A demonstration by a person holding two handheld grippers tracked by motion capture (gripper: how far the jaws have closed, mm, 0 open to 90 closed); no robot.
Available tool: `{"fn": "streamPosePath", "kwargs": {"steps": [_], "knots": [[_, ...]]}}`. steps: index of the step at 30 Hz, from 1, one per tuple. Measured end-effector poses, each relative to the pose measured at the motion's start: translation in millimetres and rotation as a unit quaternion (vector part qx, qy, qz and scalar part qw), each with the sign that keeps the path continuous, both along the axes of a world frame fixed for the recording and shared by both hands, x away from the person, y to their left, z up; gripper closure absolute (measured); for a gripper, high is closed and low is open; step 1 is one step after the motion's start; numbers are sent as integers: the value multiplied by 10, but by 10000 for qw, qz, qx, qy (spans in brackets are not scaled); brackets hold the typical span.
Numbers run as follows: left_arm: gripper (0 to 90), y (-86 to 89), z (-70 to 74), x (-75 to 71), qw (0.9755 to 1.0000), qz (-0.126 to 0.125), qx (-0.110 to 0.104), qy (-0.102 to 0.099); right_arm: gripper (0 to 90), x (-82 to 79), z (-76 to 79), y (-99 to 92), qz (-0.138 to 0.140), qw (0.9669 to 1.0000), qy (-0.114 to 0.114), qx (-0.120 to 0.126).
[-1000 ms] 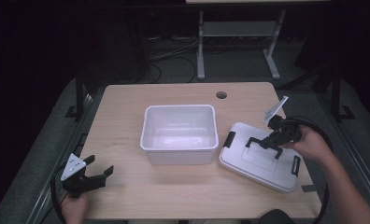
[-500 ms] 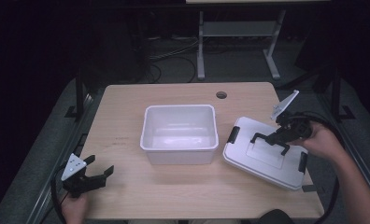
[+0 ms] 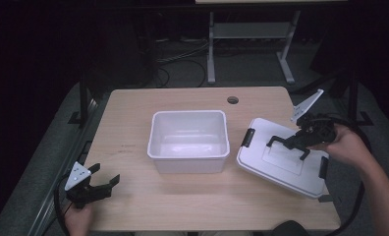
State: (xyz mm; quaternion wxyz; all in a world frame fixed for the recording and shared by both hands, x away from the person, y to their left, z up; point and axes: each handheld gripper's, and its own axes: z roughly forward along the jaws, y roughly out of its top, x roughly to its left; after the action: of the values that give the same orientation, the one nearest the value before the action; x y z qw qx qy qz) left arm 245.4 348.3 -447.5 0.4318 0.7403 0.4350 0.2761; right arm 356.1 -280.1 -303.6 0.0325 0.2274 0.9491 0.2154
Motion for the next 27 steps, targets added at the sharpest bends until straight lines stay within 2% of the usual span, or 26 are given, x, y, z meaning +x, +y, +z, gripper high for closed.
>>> {"fn": "streamPosePath", "kwargs": {"steps": [15,21,27], "knots": [[134,-7,3,0,10000,2,-3,-24,845,-67,405,126,222,9993,-284,19],[134,-2,4,-1,10000,0,7,-27,845,-50,546,231,344,9986,-394,4],[134,6,4,-3,10000,17,-16,-25,845,-9,637,377,487,9980,-407,-6]]}}
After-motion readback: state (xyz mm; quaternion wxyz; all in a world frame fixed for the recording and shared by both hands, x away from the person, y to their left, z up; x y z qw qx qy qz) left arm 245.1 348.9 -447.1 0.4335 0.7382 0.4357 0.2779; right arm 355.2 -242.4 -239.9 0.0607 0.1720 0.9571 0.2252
